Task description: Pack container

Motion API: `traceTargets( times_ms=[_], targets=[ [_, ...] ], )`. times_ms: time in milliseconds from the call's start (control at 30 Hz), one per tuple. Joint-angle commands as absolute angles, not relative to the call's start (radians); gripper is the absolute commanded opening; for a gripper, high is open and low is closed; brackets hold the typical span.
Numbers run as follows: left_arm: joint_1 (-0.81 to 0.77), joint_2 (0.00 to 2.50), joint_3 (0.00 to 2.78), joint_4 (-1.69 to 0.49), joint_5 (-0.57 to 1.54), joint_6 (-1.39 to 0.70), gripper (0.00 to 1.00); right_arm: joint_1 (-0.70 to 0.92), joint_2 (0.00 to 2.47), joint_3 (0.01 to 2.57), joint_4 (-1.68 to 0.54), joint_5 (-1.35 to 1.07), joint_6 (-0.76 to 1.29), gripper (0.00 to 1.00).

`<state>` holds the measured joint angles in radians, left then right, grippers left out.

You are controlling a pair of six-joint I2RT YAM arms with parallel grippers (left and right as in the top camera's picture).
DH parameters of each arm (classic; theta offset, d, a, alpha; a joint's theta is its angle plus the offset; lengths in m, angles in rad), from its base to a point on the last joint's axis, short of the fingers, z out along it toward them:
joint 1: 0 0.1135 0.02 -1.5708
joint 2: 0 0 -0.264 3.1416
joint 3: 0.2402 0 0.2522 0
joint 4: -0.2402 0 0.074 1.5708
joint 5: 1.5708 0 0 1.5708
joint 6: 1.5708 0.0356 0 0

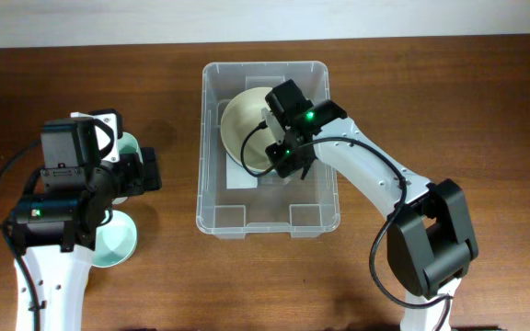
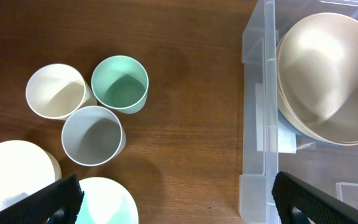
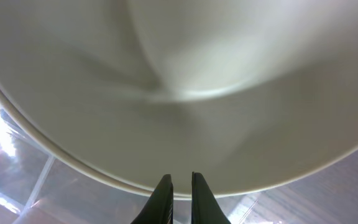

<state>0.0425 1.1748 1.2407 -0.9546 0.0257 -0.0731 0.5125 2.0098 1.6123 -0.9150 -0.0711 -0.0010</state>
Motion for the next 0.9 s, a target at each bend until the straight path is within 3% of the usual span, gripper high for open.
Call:
traceTargets(
  times_ms=[0, 467, 867],
  targets=[
    [0.049, 1.179, 1.26, -0.956, 0.019, -0.078, 1.0, 0.516, 2.015, 1.607, -0.958, -0.066, -0.004, 0.07],
    [0.049, 1.179, 1.26, -0.956, 0.019, -0.078, 1.0, 0.519, 1.994, 1.606, -1.096, -0.102, -0.045, 0.04],
    [0.049, 1.179, 1.26, -0.959, 0.019, -0.078, 1.0, 0.562, 2.023, 1.606, -1.001, -0.1, -0.045, 0.05]
  ],
)
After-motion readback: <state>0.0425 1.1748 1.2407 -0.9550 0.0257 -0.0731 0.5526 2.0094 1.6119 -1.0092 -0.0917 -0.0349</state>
